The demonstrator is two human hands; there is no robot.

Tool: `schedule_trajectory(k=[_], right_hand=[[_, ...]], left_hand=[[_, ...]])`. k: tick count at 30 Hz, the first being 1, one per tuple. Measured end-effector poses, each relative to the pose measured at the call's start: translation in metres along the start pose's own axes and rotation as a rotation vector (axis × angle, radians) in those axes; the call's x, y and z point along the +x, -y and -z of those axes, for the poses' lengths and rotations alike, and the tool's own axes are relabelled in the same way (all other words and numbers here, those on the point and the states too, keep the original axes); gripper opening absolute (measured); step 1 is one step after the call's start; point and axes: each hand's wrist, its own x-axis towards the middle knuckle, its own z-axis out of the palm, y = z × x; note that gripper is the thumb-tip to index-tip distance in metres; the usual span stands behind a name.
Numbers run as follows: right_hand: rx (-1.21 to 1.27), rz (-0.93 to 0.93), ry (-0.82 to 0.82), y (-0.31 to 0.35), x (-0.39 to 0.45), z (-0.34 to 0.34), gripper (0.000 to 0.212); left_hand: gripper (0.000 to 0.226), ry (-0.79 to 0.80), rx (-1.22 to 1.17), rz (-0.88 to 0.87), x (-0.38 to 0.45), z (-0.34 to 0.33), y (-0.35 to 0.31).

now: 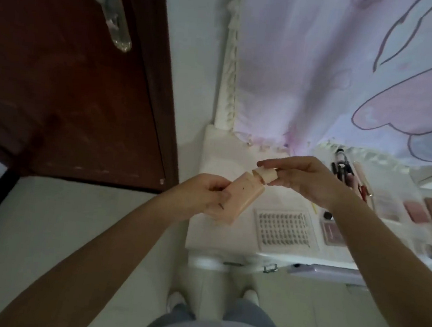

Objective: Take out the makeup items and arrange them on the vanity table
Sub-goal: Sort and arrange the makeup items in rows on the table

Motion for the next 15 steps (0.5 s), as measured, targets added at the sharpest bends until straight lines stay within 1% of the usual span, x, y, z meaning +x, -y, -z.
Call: schedule_trajectory(k=[1, 3, 6, 8, 11, 15], right_hand=[[0.039, -0.047, 0.015, -0.01, 0.0, 0.002, 0.031], [-0.009, -0.111, 0.013, -0.032, 0.003, 0.005, 0.022], [-0.165, -0.23, 0.032, -0.066, 0.012, 0.006, 0.035], [-0.327, -0.291, 0.106, -0.083, 0.019, 0.003, 0.034], [-0.581, -0.269, 0.227, -0.102, 0.03, 0.0, 0.029], [-0.875, -0.164, 0.314, -0.123, 0.05, -0.006, 0.034]], left_hand=[[0.025, 0.0, 0.005, 0.024, 0.0, -0.004, 0.009], [0.025, -0.015, -0.016, 0.089, 0.001, -0.018, 0.028], [0.029, -0.064, -0.062, 0.177, 0.001, -0.045, 0.06], [0.034, -0.119, -0.068, 0.248, 0.002, -0.061, 0.079], [0.036, -0.196, -0.086, 0.322, 0.008, -0.082, 0.099], [0.038, -0.377, -0.163, 0.382, 0.021, -0.101, 0.114]])
